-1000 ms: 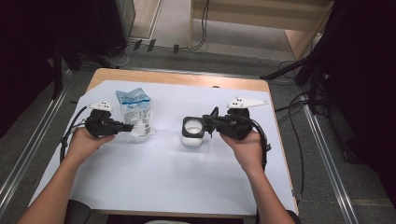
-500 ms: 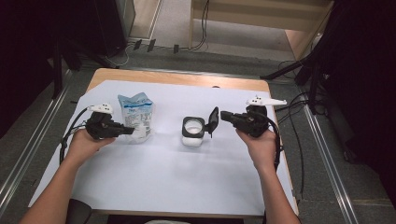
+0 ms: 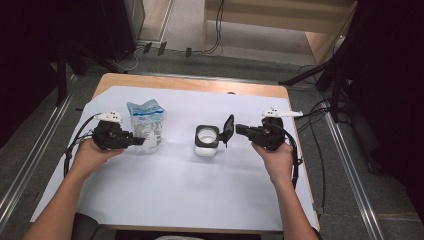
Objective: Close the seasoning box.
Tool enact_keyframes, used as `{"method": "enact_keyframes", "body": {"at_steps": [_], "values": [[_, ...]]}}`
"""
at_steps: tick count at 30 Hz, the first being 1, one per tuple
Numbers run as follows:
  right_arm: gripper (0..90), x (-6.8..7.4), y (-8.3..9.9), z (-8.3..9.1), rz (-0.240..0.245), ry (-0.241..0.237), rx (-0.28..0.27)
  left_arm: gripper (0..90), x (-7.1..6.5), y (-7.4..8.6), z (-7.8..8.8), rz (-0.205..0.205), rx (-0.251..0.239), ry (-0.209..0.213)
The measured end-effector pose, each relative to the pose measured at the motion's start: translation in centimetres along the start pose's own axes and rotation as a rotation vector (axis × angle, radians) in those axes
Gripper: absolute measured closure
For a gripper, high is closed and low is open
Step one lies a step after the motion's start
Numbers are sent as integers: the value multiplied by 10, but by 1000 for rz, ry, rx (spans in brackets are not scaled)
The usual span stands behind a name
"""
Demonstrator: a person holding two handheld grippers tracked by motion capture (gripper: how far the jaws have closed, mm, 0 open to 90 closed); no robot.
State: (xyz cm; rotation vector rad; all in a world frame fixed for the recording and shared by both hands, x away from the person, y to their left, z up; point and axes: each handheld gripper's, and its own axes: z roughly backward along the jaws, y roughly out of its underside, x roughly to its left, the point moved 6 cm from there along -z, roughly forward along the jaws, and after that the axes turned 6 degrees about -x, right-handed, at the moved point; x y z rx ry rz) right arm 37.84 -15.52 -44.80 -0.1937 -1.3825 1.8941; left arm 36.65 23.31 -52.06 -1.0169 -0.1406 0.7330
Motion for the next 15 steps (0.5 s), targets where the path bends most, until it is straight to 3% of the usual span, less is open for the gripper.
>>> {"method": "enact_keyframes", "body": {"at_steps": [15], "values": [[900, 10, 1, -14, 11, -19, 16, 642, -3, -4, 5, 0, -28, -2]]}}
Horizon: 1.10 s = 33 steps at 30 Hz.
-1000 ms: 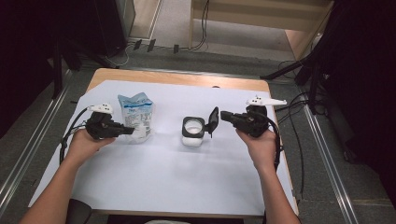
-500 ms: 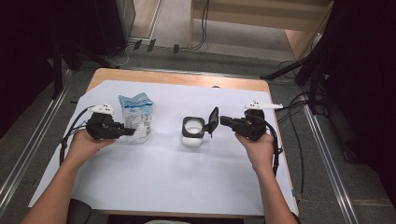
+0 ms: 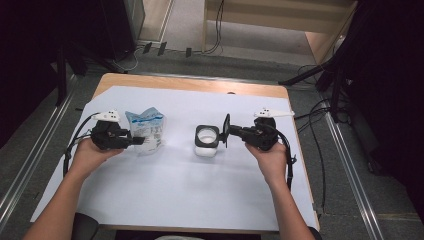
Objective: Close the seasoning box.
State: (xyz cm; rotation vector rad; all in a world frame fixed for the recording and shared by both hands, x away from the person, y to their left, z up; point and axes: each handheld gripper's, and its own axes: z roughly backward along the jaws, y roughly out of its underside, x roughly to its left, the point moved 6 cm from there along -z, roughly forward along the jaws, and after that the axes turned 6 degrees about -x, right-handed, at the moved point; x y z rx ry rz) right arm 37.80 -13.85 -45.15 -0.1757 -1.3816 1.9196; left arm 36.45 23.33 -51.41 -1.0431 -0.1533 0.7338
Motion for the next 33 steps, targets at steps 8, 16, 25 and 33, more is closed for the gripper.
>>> {"method": "enact_keyframes", "body": {"at_steps": [8, 16, 25, 33], "values": [[900, 4, -1, -9, -3, -19, -4, 594, -4, -1, 4, -1, -1, 15], [900, 3, 2, -17, -14, -26, 4, 560, -6, -1, 6, 7, -2, 33], [900, 4, 6, -26, -11, -33, 20, 527, -6, 1, 10, 25, -28, 37], [900, 6, 16, -43, 6, -44, 66, 511, -8, 2, 11, 18, -35, 35]]}}
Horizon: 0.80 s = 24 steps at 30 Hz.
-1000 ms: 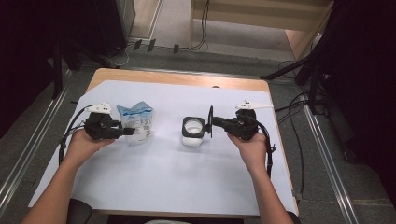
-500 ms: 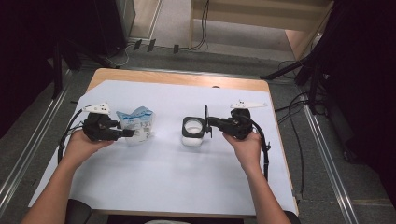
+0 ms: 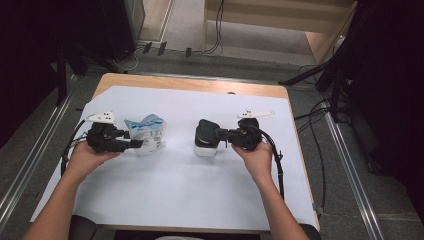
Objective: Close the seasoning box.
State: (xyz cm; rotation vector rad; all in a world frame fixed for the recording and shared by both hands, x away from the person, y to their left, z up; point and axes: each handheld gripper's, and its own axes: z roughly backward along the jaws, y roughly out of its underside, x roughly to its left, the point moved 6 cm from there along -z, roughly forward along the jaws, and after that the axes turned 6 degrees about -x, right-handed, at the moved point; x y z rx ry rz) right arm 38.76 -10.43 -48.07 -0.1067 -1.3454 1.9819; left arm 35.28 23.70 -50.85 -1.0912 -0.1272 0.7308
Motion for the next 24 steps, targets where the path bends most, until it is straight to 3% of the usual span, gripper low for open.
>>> {"method": "enact_keyframes", "body": {"at_steps": [8, 11, 15, 24], "values": [[900, 0, 3, -6, 21, -1, 9, 487, -2, 0, 2, -4, -1, 3], [855, -1, 1, -4, 29, 2, -3, 472, -2, 0, 2, -8, 1, -4], [800, -3, -2, 4, 46, 23, -21, 451, -4, 0, 4, -10, 5, -6], [760, -19, -4, 26, 11, 73, -76, 436, -4, 0, 8, -15, -6, -14]]}}
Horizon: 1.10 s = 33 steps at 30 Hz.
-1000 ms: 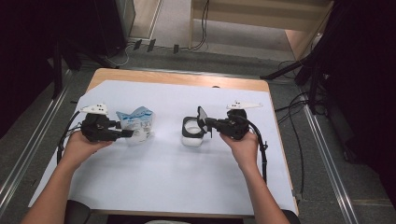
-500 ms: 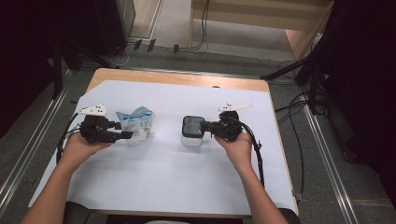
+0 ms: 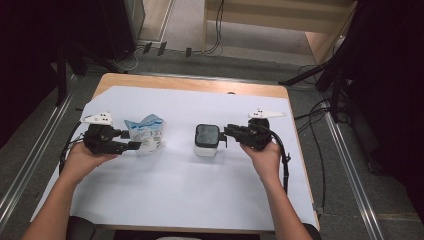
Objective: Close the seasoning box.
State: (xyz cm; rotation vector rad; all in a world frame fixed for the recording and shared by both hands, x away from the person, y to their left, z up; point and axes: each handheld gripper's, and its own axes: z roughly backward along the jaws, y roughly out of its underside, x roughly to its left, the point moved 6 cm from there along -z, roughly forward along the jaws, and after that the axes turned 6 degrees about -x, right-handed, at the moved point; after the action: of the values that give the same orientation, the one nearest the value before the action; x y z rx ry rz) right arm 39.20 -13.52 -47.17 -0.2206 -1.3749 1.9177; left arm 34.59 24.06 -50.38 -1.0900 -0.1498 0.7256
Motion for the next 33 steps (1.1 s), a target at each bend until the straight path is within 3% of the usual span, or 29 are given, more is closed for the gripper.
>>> {"method": "enact_keyframes", "body": {"at_steps": [11, 20, 33], "values": [[709, -16, -2, 17, -3, 53, -43, 428, 4, 3, 16, 7, -5, -28], [658, -31, 5, 30, 0, 103, -63, 426, 14, 8, 29, 35, -16, -55], [584, -51, 31, 51, 17, 191, -47, 426, 32, 15, 35, 80, -13, -125]]}}
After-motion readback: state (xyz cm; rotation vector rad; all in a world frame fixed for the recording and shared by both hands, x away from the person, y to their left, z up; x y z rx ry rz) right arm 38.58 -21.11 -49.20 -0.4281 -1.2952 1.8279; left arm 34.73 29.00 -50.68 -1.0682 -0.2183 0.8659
